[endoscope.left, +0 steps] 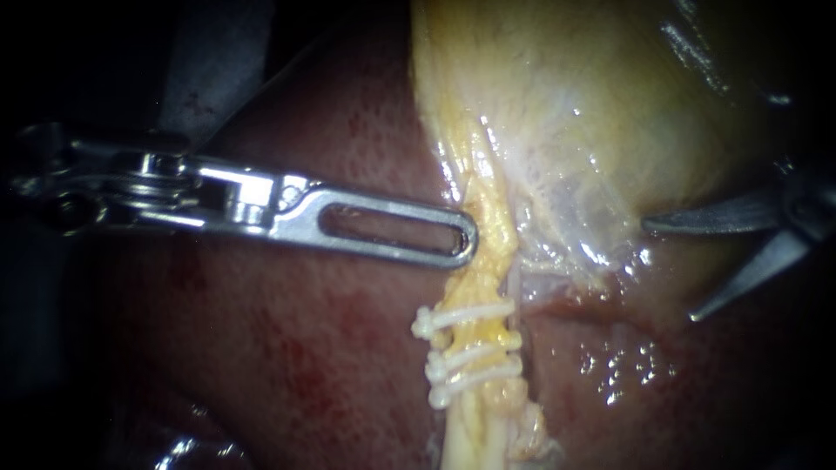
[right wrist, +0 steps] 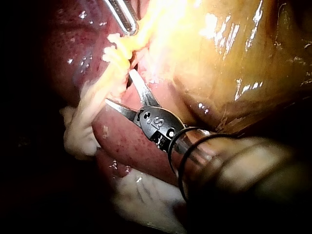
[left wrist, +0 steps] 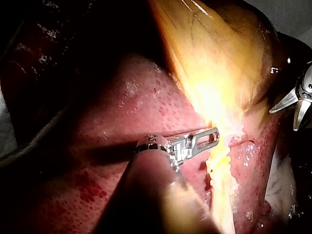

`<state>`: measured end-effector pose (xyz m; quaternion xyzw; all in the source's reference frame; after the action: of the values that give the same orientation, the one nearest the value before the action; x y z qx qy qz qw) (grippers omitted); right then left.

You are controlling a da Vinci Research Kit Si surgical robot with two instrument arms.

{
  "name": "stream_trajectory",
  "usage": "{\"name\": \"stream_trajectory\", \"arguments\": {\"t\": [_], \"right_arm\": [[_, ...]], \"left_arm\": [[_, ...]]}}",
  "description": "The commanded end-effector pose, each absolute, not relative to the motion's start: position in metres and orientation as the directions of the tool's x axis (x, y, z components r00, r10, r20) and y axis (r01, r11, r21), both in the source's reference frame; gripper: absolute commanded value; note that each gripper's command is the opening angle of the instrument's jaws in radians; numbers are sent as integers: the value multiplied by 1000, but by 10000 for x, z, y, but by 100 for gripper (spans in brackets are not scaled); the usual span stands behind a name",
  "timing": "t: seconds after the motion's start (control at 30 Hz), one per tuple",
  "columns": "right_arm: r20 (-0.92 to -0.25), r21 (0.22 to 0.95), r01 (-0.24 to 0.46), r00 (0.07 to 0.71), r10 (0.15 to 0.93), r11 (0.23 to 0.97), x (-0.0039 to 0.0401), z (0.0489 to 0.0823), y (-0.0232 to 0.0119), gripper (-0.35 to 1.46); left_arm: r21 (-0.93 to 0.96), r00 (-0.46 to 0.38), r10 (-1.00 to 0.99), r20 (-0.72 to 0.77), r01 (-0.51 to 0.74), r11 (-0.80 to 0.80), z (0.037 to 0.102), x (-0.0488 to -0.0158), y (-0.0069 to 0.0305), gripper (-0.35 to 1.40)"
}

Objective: Go to the cutting position left tube

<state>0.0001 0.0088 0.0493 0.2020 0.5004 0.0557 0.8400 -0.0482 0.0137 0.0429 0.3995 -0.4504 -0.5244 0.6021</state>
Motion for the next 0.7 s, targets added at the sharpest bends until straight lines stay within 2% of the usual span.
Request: {"name": "stream_trajectory", "arguments": {"t": [0.03, 0.7], "right_arm": [[-818, 395, 108, 493, 296, 912, 1, 493, 88, 140], [-818, 395, 106, 493, 297, 912, 3, 493, 88, 140]], "left_arm": [[953, 44, -991, 123, 272, 131, 429, -483, 137, -35], [954, 45, -991, 123, 271, 131, 429, -481, 137, -35]]}}
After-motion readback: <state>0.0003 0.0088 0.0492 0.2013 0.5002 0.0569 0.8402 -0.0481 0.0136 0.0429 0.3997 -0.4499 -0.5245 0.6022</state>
